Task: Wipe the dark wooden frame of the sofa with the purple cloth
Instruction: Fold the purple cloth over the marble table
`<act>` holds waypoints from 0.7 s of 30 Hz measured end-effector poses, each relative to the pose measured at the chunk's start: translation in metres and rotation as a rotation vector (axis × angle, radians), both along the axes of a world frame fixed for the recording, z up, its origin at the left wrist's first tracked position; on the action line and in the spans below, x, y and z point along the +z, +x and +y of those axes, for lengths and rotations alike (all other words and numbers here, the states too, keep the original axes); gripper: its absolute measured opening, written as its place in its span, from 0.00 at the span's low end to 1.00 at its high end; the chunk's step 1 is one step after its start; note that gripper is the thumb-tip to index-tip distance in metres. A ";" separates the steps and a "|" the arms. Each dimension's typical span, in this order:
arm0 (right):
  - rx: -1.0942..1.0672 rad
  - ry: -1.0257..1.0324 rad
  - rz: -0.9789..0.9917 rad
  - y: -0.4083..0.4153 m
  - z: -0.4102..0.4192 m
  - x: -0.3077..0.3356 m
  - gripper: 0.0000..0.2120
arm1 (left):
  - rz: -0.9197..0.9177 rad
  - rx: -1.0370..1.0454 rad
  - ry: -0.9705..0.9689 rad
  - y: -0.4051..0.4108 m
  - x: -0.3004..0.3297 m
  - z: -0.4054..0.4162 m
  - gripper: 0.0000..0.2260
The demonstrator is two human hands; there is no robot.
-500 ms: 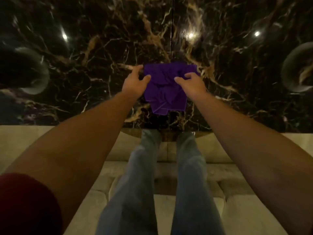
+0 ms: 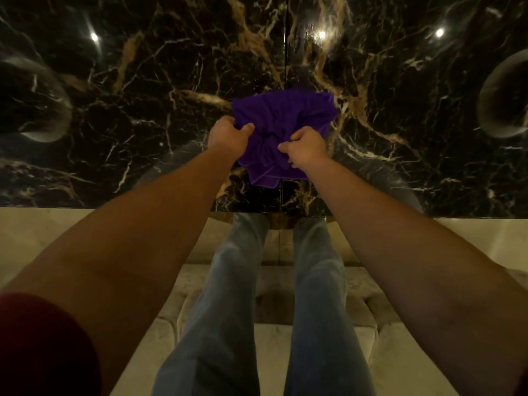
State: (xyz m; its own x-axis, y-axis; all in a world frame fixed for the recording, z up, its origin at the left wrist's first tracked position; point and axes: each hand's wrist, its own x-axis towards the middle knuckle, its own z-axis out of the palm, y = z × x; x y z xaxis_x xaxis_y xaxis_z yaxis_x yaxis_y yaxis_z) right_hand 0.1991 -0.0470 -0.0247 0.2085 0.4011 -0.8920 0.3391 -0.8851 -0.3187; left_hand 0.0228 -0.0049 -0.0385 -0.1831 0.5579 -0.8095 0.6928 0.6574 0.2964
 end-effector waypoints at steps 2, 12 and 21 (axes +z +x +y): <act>-0.010 -0.034 0.069 0.001 -0.009 0.004 0.11 | 0.009 -0.007 0.011 -0.002 -0.003 -0.001 0.14; -0.184 -0.199 0.121 0.032 -0.060 0.021 0.14 | -0.148 0.186 0.032 0.012 0.020 -0.011 0.13; -0.246 0.014 0.056 0.039 -0.024 0.061 0.10 | -0.275 0.238 0.096 0.023 0.078 -0.025 0.07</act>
State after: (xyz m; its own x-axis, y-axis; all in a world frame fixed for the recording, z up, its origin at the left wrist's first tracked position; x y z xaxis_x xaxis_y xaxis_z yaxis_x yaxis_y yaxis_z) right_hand 0.2381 -0.0707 0.0366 0.2518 0.3564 -0.8998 0.0950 -0.9343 -0.3435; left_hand 0.0456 -0.0303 0.0399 -0.0999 0.6019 -0.7923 0.4102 0.7504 0.5183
